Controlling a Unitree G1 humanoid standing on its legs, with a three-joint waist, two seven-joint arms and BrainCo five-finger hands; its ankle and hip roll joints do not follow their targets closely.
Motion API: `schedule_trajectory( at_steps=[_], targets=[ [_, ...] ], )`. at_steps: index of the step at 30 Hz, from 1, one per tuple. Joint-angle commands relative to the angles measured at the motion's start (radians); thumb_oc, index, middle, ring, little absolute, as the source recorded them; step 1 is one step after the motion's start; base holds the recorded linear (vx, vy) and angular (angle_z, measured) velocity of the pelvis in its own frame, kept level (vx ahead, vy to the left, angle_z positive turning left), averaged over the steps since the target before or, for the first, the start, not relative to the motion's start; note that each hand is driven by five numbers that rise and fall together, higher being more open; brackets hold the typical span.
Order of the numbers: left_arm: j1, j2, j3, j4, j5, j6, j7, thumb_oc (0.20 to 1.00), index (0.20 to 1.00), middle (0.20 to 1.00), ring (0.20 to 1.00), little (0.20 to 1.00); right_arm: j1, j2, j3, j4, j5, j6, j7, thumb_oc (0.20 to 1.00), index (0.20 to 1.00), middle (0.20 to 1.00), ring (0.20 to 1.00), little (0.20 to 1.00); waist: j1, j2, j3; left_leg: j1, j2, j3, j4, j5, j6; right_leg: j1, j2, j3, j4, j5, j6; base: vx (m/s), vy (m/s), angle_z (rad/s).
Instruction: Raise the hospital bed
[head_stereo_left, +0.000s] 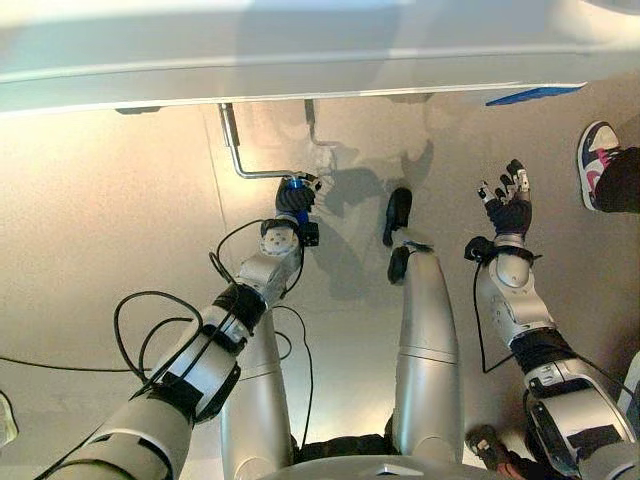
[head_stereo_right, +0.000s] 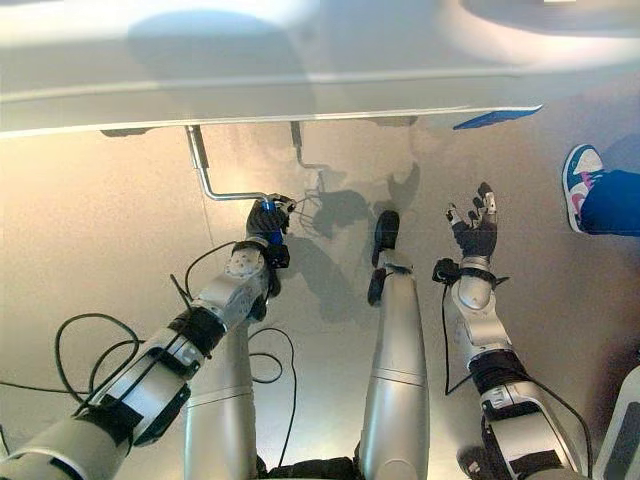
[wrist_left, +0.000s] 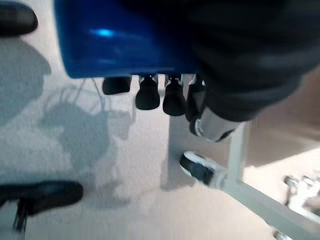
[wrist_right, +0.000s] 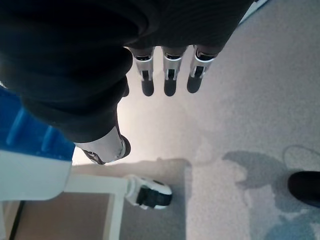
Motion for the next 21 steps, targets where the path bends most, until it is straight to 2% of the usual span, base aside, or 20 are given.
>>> schedule_trajectory(
  at_steps=[1, 2, 3, 4, 6, 8, 10, 12, 14, 15, 17, 21],
  targets=[
    [-0.051, -0.2, -0.134, -0.268, -0.06, -0.054, -0.167, 0.2, 0.2, 0.2, 0.2, 0.2, 0.035, -0.054, -0.054, -0.055, -0.014, -0.026, -0.029, 1.0, 1.0, 1.0, 1.0, 1.0, -0.008, 0.053, -0.027, 0.02, 0.016, -0.062, -0.125, 0.145, -0.029, 0.004, 0.017, -0.023, 0.087, -0.005, 0.006, 0.0, 0.0, 0.0],
    [-0.023, -0.174, -0.135, -0.36, -0.145, -0.051, -0.198, 0.2, 0.2, 0.2, 0.2, 0.2, 0.046, -0.051, -0.064, -0.06, -0.021, -0.021, -0.027, 1.0, 1.0, 1.0, 1.0, 1.0, -0.002, 0.059, -0.027, 0.021, 0.012, -0.061, -0.127, 0.145, -0.028, 0.005, 0.015, -0.024, 0.086, -0.006, 0.006, 0.0, 0.0, 0.0],
    [-0.022, -0.171, -0.135, -0.364, -0.147, -0.05, -0.198, 0.2, 0.2, 0.2, 0.2, 0.2, 0.047, -0.05, -0.064, -0.061, -0.022, -0.02, -0.027, 1.0, 1.0, 1.0, 1.0, 1.0, -0.002, 0.058, -0.027, 0.022, 0.012, -0.061, -0.127, 0.145, -0.028, 0.006, 0.015, -0.025, 0.086, -0.006, 0.006, 0.0, 0.0, 0.0],
    [0.013, -0.133, -0.12, -0.473, -0.247, -0.052, -0.235, 0.2, 0.2, 0.2, 0.2, 0.2, 0.06, -0.048, -0.081, -0.063, -0.029, -0.017, -0.026, 1.0, 1.0, 1.0, 1.0, 1.0, 0.008, 0.068, -0.027, 0.02, 0.009, -0.062, -0.128, 0.145, -0.027, 0.006, 0.014, -0.025, 0.084, -0.006, 0.005, 0.0, 0.0, 0.0],
    [0.032, -0.109, -0.115, -0.513, -0.277, -0.056, -0.236, 0.2, 0.2, 0.2, 0.2, 0.2, 0.066, -0.045, -0.086, -0.065, -0.036, -0.013, -0.025, 1.0, 1.0, 1.0, 1.0, 1.0, 0.011, 0.071, -0.027, 0.021, 0.007, -0.063, -0.128, 0.145, -0.026, 0.007, 0.013, -0.027, 0.084, -0.007, 0.005, 0.0, 0.0, 0.0],
    [0.085, -0.032, -0.075, -0.648, -0.386, -0.055, -0.287, 0.2, 0.2, 0.2, 0.2, 0.2, 0.09, -0.04, -0.102, -0.072, -0.053, -0.008, -0.01, 1.0, 1.0, 1.0, 1.0, 1.0, 0.021, 0.081, -0.027, 0.021, 0.003, -0.064, -0.128, 0.146, -0.027, 0.01, 0.01, -0.027, 0.085, -0.008, 0.005, 0.0, 0.0, 0.0],
    [0.088, -0.028, -0.075, -0.651, -0.388, -0.054, -0.286, 0.2, 0.2, 0.2, 0.2, 0.2, 0.091, -0.039, -0.102, -0.073, -0.053, -0.007, -0.01, 1.0, 1.0, 1.0, 1.0, 1.0, 0.02, 0.079, -0.027, 0.022, 0.003, -0.064, -0.127, 0.146, -0.027, 0.011, 0.01, -0.028, 0.085, -0.008, 0.005, 0.0, 0.0, 0.0],
    [0.17, 0.066, -0.008, -0.771, -0.479, -0.08, -0.324, 0.2, 0.2, 0.2, 0.2, 0.2, 0.118, -0.031, -0.117, -0.064, -0.066, -0.005, 0.017, 1.0, 1.0, 1.0, 1.0, 1.0, 0.033, 0.09, -0.027, 0.027, -0.001, -0.065, -0.128, 0.148, -0.028, 0.02, 0.006, -0.029, 0.082, -0.006, 0.005, -0.01, 0.016, 0.04],
    [0.172, 0.068, -0.008, -0.773, -0.48, -0.08, -0.323, 0.2, 0.2, 0.2, 0.2, 0.2, 0.118, -0.03, -0.116, -0.064, -0.066, -0.005, 0.017, 1.0, 1.0, 1.0, 1.0, 1.0, 0.033, 0.089, -0.027, 0.028, -0.001, -0.065, -0.128, 0.148, -0.028, 0.021, 0.006, -0.03, 0.082, -0.006, 0.005, 0.0, 0.0, 0.0],
    [0.218, 0.113, 0.034, -0.813, -0.502, -0.095, -0.338, 0.2, 0.2, 0.2, 0.2, 0.2, 0.133, -0.032, -0.124, -0.059, -0.066, -0.005, 0.035, 1.0, 1.0, 1.0, 1.0, 1.0, 0.039, 0.092, -0.027, 0.031, -0.002, -0.066, -0.128, 0.149, -0.028, 0.028, 0.005, -0.028, 0.08, -0.004, 0.004, 0.0, 0.0, 0.0],
    [0.269, 0.149, 0.095, -0.853, -0.53, -0.109, -0.355, 0.2, 0.2, 0.2, 0.2, 0.2, 0.152, -0.034, -0.139, -0.047, -0.06, -0.011, 0.053, 1.0, 1.0, 1.0, 1.0, 1.0, 0.045, 0.096, -0.027, 0.037, -0.003, -0.065, -0.127, 0.15, -0.031, 0.033, 0.002, -0.026, 0.084, -0.005, 0.005, 0.0, 0.0, 0.0],
    [0.359, 0.179, 0.168, -0.915, -0.57, -0.136, -0.378, 0.2, 0.2, 0.2, 0.2, 0.2, 0.17, -0.033, -0.148, -0.036, -0.059, -0.017, 0.075, 1.0, 1.0, 1.0, 1.0, 1.0, 0.054, 0.104, -0.027, 0.047, -0.005, -0.063, -0.127, 0.151, -0.035, 0.044, -0.006, -0.026, 0.081, -0.004, 0.004, 0.0, 0.006, 0.03]
  ],
)
